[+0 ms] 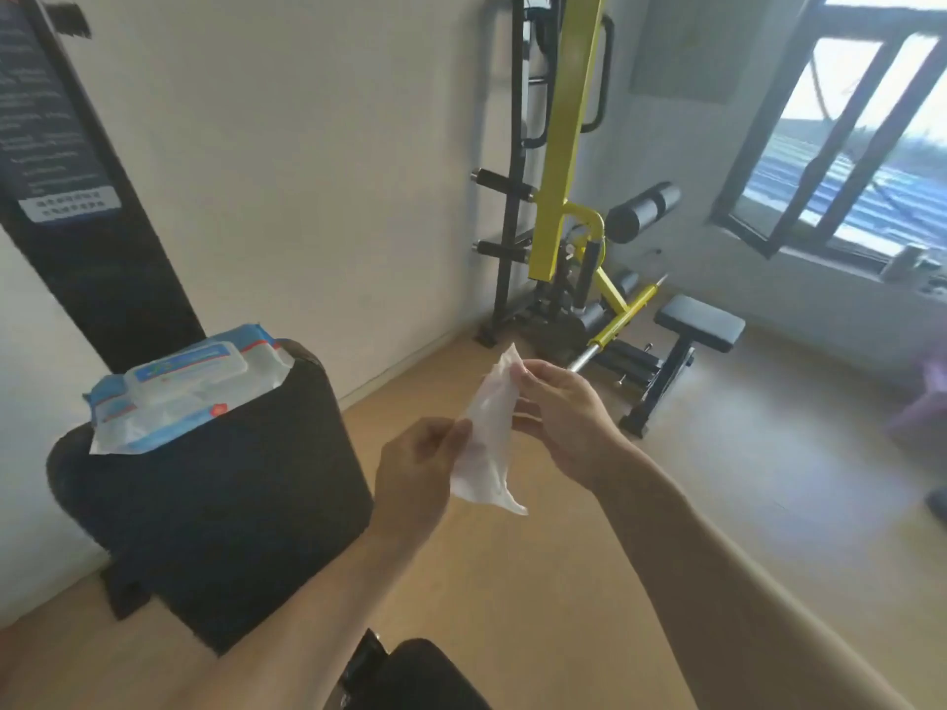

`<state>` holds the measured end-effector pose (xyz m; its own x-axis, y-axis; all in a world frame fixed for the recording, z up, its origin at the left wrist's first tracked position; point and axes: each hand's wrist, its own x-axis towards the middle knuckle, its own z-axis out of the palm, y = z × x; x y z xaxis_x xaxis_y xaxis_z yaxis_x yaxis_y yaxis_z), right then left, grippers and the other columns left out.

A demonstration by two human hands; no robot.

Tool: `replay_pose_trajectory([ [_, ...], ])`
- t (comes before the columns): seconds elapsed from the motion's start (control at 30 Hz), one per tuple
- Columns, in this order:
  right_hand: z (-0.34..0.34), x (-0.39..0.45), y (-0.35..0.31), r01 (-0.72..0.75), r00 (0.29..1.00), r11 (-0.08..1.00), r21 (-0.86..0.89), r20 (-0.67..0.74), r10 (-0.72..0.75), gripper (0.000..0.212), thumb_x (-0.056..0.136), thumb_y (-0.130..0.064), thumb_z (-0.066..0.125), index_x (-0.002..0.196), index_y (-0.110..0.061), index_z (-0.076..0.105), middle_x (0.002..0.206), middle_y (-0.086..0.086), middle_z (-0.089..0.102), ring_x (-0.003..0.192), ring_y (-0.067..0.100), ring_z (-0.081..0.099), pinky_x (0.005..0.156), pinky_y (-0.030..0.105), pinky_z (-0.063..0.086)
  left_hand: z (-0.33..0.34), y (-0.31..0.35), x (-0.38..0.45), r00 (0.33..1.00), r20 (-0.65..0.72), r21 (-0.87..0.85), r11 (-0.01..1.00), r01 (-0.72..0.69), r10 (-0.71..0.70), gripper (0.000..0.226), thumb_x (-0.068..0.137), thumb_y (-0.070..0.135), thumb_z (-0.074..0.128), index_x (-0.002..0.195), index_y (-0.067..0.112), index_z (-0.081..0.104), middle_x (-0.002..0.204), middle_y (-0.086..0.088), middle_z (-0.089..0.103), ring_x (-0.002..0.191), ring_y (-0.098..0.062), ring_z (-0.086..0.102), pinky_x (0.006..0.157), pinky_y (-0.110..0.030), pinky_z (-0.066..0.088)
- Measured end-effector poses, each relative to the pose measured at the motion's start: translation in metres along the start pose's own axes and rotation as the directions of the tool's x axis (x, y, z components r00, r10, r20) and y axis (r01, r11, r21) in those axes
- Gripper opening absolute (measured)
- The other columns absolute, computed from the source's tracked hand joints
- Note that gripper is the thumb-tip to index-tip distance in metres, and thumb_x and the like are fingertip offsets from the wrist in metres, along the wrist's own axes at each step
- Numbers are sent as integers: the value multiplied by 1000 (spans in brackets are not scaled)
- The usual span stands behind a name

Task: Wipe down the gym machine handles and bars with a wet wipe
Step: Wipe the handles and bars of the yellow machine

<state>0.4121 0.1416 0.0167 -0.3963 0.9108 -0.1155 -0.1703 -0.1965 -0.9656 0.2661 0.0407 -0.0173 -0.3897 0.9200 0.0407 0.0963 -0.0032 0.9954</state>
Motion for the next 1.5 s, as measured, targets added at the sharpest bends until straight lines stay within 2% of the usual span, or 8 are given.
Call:
replay_pose_trajectory([
  [0.23,-126,16,16,-166,986,970,177,26,164,25,103,-26,54,116,-12,71,107,10,74,89,26,72,71,36,58,110,1,14,990,-136,199,980,6,21,22,92,38,68,83,18,71,78,-1,74,80,-21,69,72,-42,58],
  [0.47,-239,29,14,-204,978,979,-25,37,205,25,91,-20,73,111,-4,72,107,15,76,95,29,74,79,37,60,220,-8,52,982,-175,240,964,118,-76,11,92,24,70,85,16,72,79,3,73,71,-11,66,63,-21,53],
  [0.7,-301,49,1,-244,969,970,18,-40,245,20,100,-27,58,110,-14,70,101,5,78,91,23,76,70,35,60,274,-23,82,909,-44,-25,910,414,-415,27,77,28,85,99,21,72,98,1,75,78,-10,74,60,-28,59],
  [0.9,-318,88,-1,-326,945,943,-59,-52,323,20,95,-29,65,96,-17,80,97,5,79,86,22,77,63,30,60,296,-37,115,878,-193,-157,897,414,-439,17,80,22,82,94,17,73,94,-3,77,75,-14,75,61,-32,62],
  [1.1,-306,158,-3,-217,971,952,-216,-145,188,11,87,-27,76,92,-19,80,86,2,79,86,26,76,79,43,62,309,-31,187,917,-233,-123,945,303,-324,8,84,21,79,90,19,73,91,-3,75,78,-17,74,55,-29,60],
  [1.2,-303,204,-12,-200,976,966,-161,-123,182,13,88,-23,74,98,-15,78,90,6,79,85,27,76,65,38,63,312,-32,240,939,-228,-106,965,241,-259,7,85,21,77,90,20,72,89,-3,75,71,-9,72,54,-25,58],
  [1.37,-315,285,-33,-156,941,983,-95,-317,119,20,91,-22,70,108,-12,73,95,9,78,83,28,76,70,44,64,311,-30,326,949,-186,-96,966,239,-253,19,85,14,77,103,15,71,89,2,75,78,-13,72,72,-38,63],
  [1.5,-301,313,-39,1,975,964,-266,-215,-61,17,89,-30,71,97,-16,78,90,4,78,88,24,75,82,46,61,331,-21,360,961,-100,-185,953,238,-259,14,82,14,79,94,18,73,87,-2,76,74,-12,73,60,-30,61],
])
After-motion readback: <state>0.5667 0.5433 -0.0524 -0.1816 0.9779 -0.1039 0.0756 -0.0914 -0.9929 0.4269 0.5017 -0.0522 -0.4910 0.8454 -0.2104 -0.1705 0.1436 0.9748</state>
